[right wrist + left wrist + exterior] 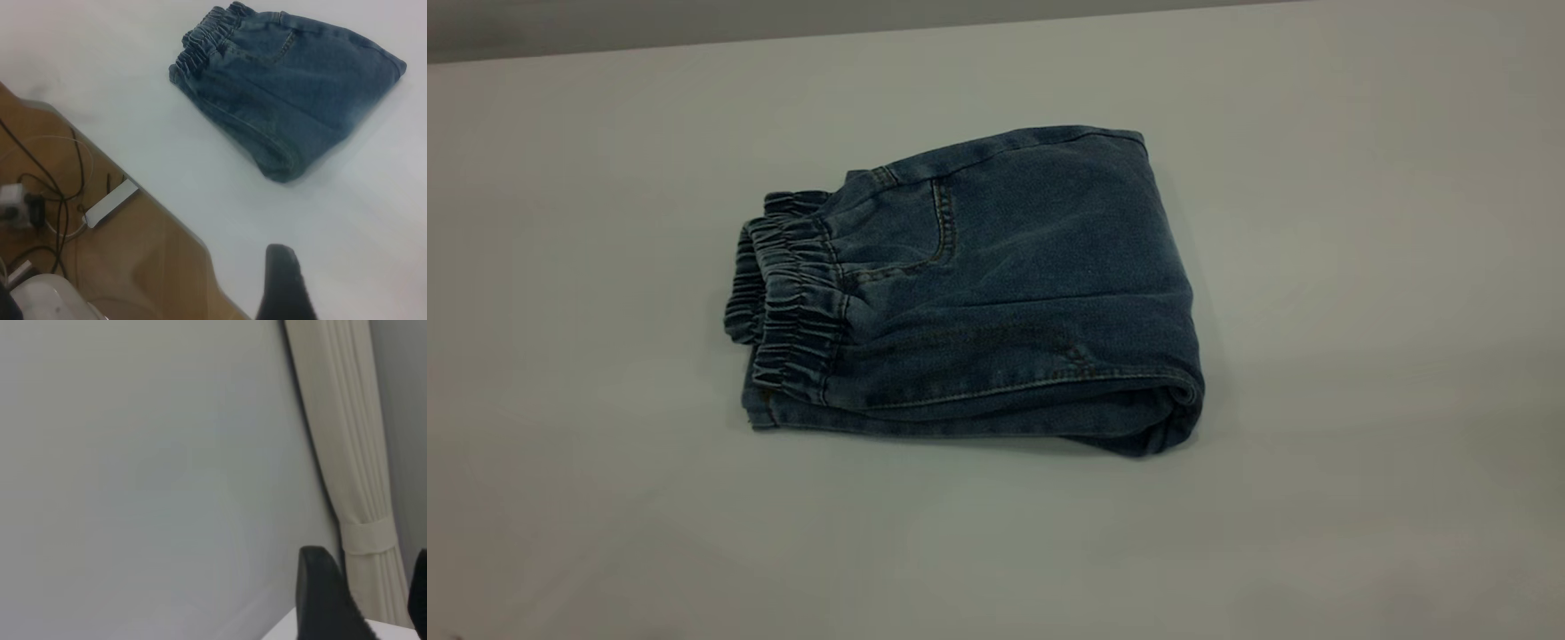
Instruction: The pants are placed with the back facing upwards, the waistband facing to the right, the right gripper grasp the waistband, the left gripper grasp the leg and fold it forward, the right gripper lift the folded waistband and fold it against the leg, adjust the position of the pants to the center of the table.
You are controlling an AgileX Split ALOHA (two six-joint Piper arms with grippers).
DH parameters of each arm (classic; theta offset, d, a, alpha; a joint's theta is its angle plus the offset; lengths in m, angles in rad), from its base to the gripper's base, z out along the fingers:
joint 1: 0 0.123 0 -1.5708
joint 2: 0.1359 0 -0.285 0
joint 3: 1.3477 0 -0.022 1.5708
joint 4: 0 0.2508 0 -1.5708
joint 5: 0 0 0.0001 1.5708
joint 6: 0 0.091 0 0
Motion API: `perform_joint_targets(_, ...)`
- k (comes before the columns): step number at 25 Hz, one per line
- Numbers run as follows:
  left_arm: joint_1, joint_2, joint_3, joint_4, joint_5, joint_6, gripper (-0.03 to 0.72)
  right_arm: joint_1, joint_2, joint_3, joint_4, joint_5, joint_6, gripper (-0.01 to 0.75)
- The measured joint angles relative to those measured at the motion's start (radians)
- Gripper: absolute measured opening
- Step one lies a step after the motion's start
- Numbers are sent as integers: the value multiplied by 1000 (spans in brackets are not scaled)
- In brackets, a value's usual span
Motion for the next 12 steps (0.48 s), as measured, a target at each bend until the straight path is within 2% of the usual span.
perform_joint_targets(9,0,0,0,-8,32,0,311,0,0,0,-1,0,0,408)
perform_joint_targets(12,0,0,0,-82,31,7,311,0,0,0,-1,0,0,408)
